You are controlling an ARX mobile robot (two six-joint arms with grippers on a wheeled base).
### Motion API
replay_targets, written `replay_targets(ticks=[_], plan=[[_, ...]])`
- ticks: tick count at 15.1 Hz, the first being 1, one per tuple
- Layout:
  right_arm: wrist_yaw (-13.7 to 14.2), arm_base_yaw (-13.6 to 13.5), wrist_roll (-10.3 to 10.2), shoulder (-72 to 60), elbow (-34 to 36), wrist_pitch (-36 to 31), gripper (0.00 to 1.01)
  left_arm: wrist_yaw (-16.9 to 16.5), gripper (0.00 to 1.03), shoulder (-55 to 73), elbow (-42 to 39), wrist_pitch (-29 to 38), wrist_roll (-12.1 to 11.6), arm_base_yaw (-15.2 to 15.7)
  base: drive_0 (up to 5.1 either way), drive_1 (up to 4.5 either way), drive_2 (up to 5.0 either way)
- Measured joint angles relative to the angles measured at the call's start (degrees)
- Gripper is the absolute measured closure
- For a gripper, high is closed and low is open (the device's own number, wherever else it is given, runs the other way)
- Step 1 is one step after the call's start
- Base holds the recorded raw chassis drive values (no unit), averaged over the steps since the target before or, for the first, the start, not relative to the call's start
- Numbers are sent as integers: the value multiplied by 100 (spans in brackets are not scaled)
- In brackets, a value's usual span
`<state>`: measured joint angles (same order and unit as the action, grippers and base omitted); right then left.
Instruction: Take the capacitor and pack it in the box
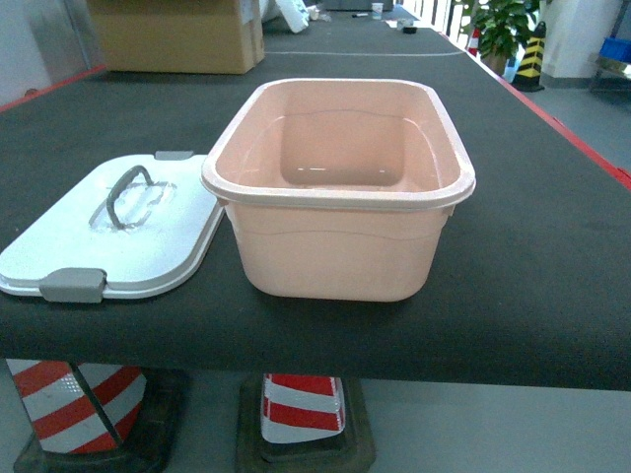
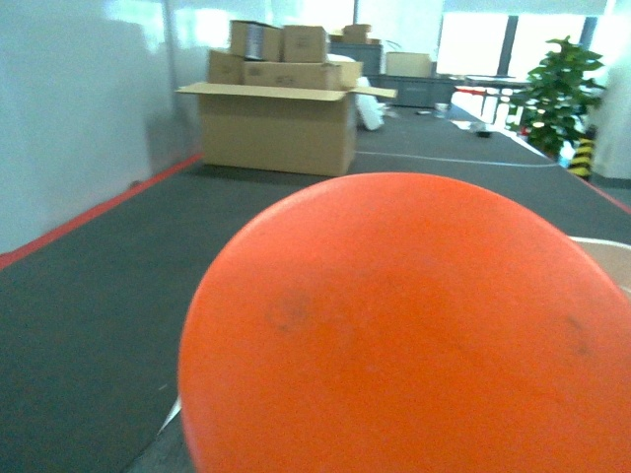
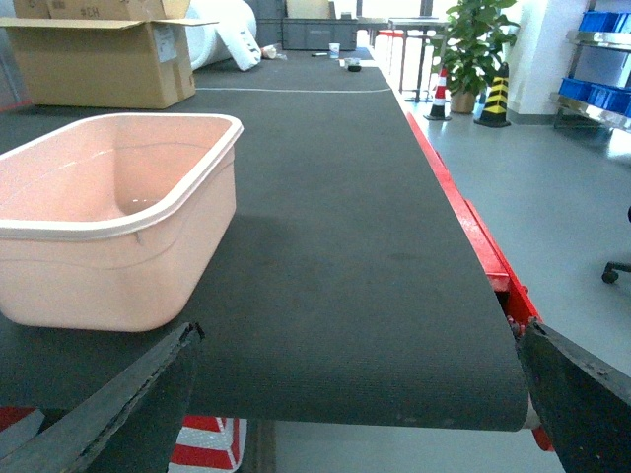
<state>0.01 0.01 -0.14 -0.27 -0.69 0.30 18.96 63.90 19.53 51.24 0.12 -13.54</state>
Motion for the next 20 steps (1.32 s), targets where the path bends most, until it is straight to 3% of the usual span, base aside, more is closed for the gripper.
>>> replay_targets(ticks=[3,6,8,11,15,20], plan=[[0,0,0,0,0,0,3,-382,59,2583,2271,-348,-35,-577,0,0,0],[0,0,0,0,0,0,3,-796,59,4236,4413,-999,13,-859,0,0,0],[0,0,0,0,0,0,3,-896,59,4981,5263,-1292,4,-979,0,0,0],[0,0,0,0,0,0,3,-964,54,5425,5484,-1246,-33,-1102,0,0,0],[0,0,0,0,0,2,3,-916,5,5423,5486,-1191,-59,-1102,0,0,0],[0,0,0,0,0,0,3,-911,5,5423,5486,-1191,-61,-1091,0,0,0]])
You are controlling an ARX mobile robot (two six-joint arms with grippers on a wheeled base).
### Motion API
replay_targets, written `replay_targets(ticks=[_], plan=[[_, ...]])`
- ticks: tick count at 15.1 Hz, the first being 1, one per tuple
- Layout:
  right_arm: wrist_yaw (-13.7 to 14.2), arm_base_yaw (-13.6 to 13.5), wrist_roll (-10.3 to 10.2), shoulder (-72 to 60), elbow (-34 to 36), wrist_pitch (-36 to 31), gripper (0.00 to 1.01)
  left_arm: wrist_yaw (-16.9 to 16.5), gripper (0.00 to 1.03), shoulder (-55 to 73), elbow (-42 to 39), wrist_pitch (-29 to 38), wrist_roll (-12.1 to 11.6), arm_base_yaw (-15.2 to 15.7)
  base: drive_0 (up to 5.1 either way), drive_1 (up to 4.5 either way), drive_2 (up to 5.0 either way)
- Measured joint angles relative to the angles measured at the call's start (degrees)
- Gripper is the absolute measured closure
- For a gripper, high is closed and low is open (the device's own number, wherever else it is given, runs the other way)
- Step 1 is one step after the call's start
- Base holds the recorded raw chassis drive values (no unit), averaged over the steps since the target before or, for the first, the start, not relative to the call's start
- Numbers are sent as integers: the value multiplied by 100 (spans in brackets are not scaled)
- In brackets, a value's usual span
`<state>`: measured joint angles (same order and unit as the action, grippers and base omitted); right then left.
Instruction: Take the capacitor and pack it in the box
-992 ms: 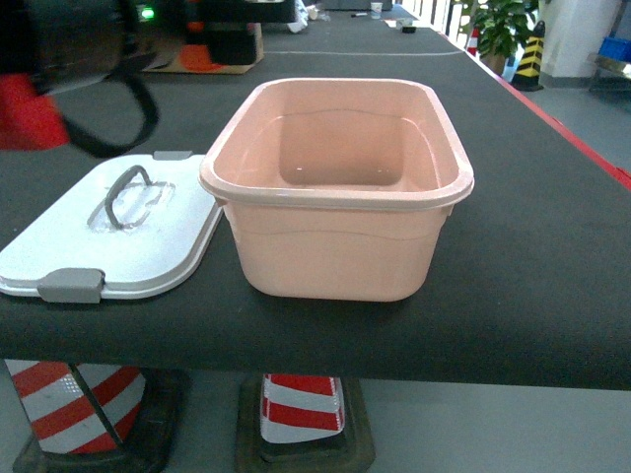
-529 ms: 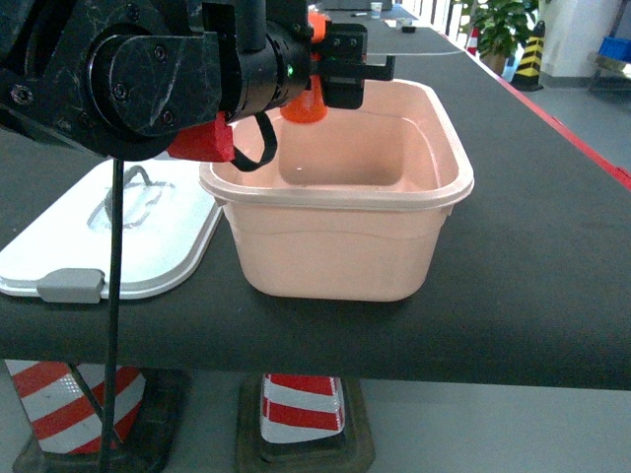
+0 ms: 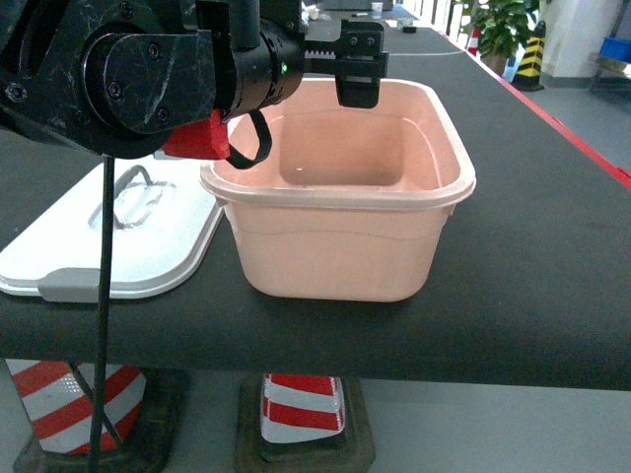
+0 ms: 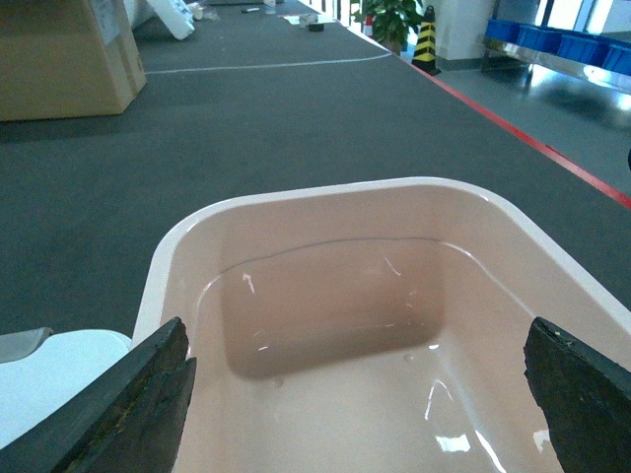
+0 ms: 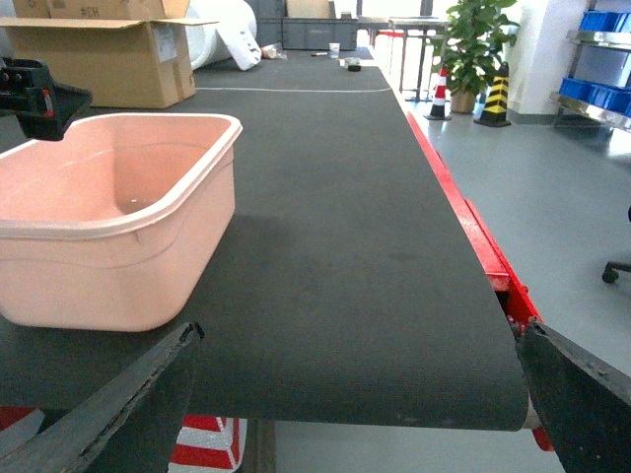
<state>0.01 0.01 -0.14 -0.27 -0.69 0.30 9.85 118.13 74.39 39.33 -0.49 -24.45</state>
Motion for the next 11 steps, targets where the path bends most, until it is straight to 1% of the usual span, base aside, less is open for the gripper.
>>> replay_targets(ticks=[1,2,3,4,5,6,8,9,11], plan=[[0,0,0,0,0,0,3,0,5,0,0,0,0,0,0,0,0],[0,0,0,0,0,0,3,120,5,0,-7,63,9,-13,0,0,0],[-2,0,0,0,0,0,3,1062,5,-188,-426,549,114,20,0,0,0],[2,0,0,0,0,0,3,1915,5,-1191,-1604,750,164,796,0,0,0],[2,0,0,0,0,2,3,2002,5,-1427,-1899,876,162,1174,0,0,0],[-2,0,0,0,0,-7,3,2015,5,-1338,-2004,905,170,1510,0,0,0],[0,0,0,-2,0,2,3,1692,5,-562,-1803,861,308,1779,0,0,0],[2,0,0,-2,0,0,3,1508,5,-179,-1556,791,317,1856,0,0,0],[0,0,0,0,0,0,3,1493,5,531,-852,581,297,2090,0,0,0]])
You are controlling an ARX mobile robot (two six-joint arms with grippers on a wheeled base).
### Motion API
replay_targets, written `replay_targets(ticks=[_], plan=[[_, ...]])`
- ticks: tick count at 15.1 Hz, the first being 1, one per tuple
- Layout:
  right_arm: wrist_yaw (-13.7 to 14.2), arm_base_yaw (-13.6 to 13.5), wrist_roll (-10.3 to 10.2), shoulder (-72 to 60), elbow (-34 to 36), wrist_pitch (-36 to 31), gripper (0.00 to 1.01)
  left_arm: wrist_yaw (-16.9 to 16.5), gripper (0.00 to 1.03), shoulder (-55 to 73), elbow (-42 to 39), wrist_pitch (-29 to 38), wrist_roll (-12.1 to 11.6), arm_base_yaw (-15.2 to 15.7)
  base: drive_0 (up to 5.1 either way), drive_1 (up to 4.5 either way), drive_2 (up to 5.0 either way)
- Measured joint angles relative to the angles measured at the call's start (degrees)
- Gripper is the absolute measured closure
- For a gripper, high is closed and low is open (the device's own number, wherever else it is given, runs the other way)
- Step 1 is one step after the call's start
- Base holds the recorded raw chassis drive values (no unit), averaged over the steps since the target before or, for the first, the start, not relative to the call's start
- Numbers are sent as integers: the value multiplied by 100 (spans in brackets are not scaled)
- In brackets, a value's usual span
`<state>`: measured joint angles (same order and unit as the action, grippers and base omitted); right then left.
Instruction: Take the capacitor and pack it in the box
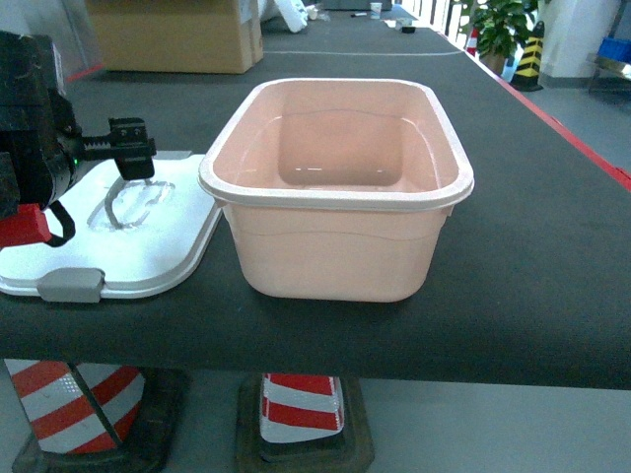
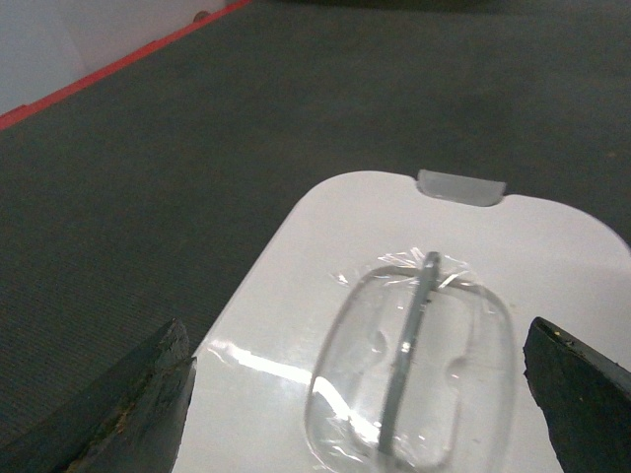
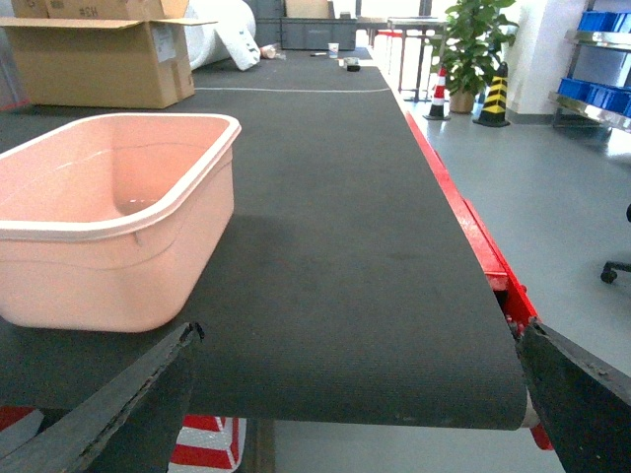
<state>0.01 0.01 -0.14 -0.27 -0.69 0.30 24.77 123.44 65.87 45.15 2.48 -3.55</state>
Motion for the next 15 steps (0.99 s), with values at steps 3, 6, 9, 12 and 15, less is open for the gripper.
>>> replay_targets(ticks=[3,6,9,12,15], plan=[[0,0,0,0,0,0,3,-579,5,1182,1517,-949,7,308,0,0,0],[0,0,0,0,0,0,3,-837,5,1884,2382,-1491,-155,295,0,0,0],[0,0,0,0,0,0,3,-892,15,2000,2629,-1696,-181,295,0,0,0],[0,0,0,0,0,2,3,-892,50,2000,2629,-1729,-188,295,0,0,0],[0,0,0,0,0,2,3,-866,84,1941,2483,-1657,-221,302,0,0,0]])
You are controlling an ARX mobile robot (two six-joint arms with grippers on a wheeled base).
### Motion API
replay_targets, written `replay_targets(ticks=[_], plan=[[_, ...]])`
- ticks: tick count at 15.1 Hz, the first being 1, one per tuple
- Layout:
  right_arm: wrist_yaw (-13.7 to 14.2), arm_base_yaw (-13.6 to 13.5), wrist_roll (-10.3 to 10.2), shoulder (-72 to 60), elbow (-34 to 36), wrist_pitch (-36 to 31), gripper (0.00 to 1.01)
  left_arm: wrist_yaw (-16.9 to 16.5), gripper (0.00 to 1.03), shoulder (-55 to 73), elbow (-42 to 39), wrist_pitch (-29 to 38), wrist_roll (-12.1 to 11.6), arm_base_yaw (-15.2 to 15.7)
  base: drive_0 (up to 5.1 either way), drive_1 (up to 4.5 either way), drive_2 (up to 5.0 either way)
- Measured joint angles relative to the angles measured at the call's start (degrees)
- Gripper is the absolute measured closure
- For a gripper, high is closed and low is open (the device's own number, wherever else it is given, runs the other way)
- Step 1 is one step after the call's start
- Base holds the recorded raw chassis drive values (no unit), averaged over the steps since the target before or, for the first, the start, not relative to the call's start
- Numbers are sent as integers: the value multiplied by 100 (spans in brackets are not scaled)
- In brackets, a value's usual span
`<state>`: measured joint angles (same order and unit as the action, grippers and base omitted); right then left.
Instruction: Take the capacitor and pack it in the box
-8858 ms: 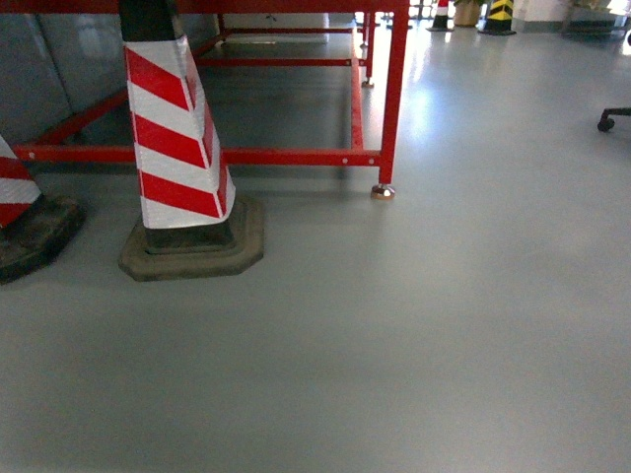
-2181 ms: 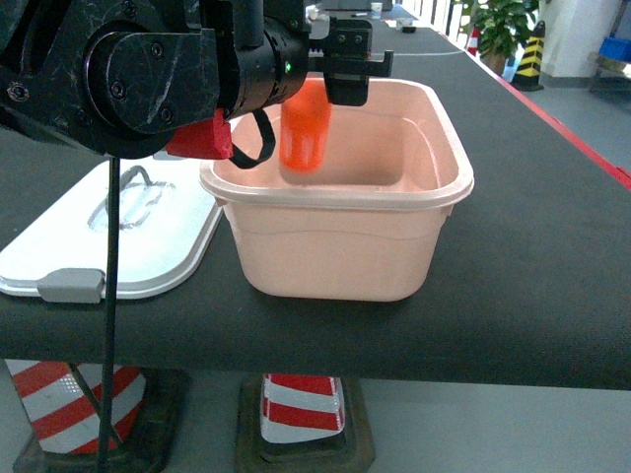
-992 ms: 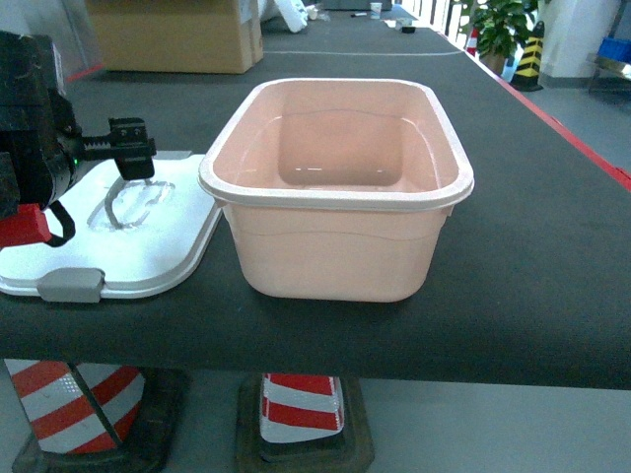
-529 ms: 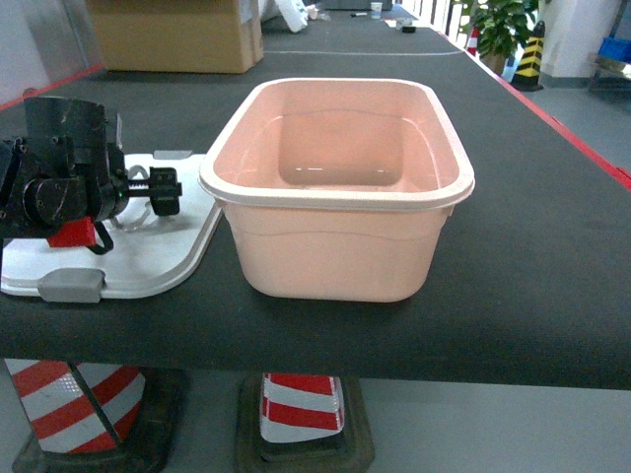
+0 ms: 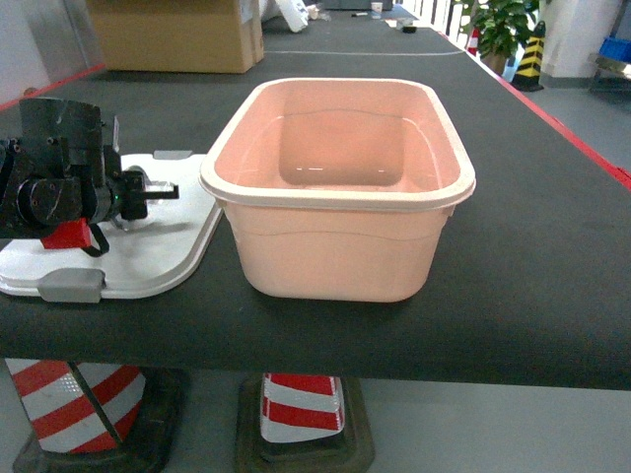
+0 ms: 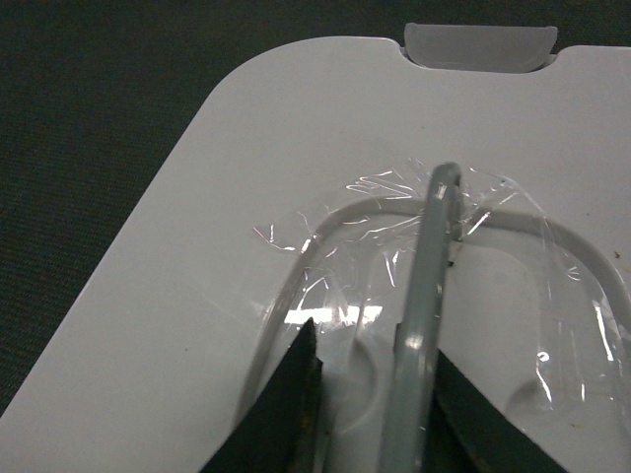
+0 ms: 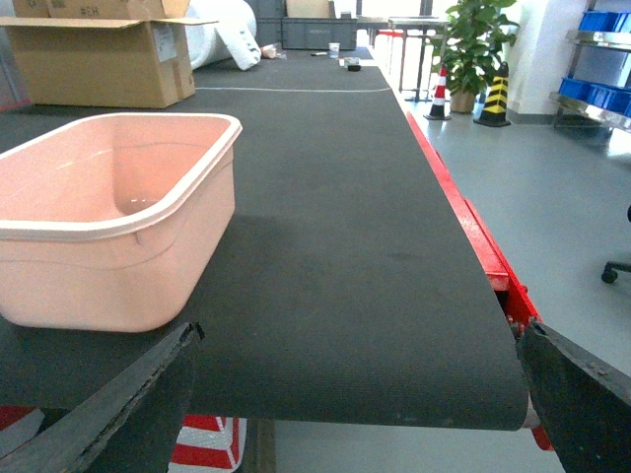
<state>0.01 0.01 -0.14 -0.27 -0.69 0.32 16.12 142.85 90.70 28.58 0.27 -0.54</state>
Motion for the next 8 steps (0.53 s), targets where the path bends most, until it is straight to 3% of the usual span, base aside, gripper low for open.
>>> replay_targets(ticks=[2,8], plan=[[0,0,0,0,0,-2,3,90,101,-201,-240,66,-85,-20,0,0,0],[0,0,0,0,0,-2,3,284,101,-876,-393,96,-70,-7,0,0,0]])
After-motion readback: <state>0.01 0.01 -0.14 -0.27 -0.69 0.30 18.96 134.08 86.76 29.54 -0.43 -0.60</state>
